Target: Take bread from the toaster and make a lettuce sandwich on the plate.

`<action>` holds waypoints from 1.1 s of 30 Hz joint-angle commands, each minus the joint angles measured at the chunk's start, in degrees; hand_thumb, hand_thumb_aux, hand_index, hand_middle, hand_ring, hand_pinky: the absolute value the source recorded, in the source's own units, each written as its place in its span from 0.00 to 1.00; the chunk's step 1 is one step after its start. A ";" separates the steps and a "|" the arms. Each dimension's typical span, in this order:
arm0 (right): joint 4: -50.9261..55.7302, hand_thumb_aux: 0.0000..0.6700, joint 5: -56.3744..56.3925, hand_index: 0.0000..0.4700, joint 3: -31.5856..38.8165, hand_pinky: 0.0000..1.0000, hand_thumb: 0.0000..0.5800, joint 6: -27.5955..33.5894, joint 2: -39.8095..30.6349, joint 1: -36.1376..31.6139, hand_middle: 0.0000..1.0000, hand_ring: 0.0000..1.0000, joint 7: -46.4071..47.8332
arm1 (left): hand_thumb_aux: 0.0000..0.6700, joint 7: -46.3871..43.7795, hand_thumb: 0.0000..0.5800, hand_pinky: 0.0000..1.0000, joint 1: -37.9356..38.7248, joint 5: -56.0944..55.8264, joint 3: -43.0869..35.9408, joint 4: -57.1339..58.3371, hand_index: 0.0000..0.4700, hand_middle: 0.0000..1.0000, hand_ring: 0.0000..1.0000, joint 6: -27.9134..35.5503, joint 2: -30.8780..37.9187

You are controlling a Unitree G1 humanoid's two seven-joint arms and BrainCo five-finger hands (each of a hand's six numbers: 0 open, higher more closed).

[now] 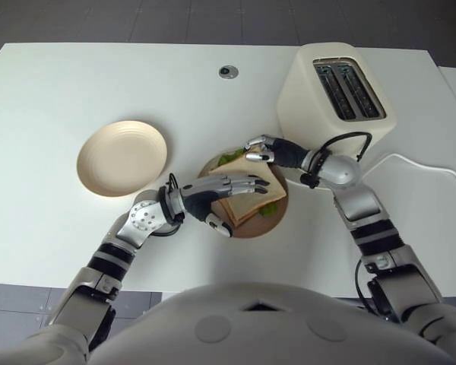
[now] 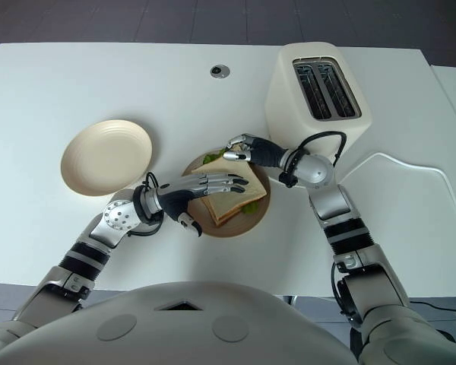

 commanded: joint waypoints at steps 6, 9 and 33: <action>-3.43 0.00 7.53 0.00 -8.19 0.71 0.00 -1.47 9.19 -3.71 0.71 0.71 -9.29 | 0.00 -0.64 0.00 0.00 1.81 3.29 -2.46 3.99 0.00 0.00 0.00 3.73 4.28; -4.59 0.00 10.51 0.00 -9.46 0.68 0.00 -0.60 11.05 -3.22 0.68 0.68 -9.89 | 0.00 1.16 0.00 0.00 1.29 1.33 -1.03 3.05 0.00 0.00 0.00 3.00 3.79; -10.64 1.00 11.93 1.00 2.00 1.00 1.00 -16.10 -13.50 25.71 1.00 1.00 38.76 | 1.00 -37.92 1.00 1.00 10.74 -36.12 -8.12 -5.42 1.00 1.00 1.00 7.26 13.19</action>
